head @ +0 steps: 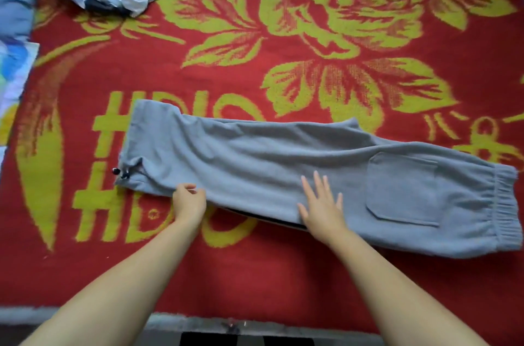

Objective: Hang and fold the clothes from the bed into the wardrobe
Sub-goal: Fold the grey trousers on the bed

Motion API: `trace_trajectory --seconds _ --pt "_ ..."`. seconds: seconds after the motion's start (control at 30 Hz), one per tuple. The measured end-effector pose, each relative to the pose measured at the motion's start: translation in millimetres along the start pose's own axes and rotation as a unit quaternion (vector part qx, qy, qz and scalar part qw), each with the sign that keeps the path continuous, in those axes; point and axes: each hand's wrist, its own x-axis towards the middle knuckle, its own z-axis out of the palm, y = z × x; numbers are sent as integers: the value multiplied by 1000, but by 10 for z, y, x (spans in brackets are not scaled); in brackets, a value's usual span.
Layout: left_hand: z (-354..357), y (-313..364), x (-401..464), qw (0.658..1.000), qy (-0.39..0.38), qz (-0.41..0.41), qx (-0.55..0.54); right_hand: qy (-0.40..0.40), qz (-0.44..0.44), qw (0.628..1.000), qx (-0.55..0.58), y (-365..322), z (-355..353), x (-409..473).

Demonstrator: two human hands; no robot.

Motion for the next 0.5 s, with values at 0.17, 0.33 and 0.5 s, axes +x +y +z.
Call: trace_trajectory --seconds 0.17,0.33,0.5 --pt "-453 -146 739 984 68 108 128 -16 54 998 14 -587 420 157" --pt "-770 -245 1457 980 63 84 168 24 59 998 18 -1324 725 279" --pt "-1218 -381 2000 993 6 78 83 -8 -52 998 -47 -2049 891 414"
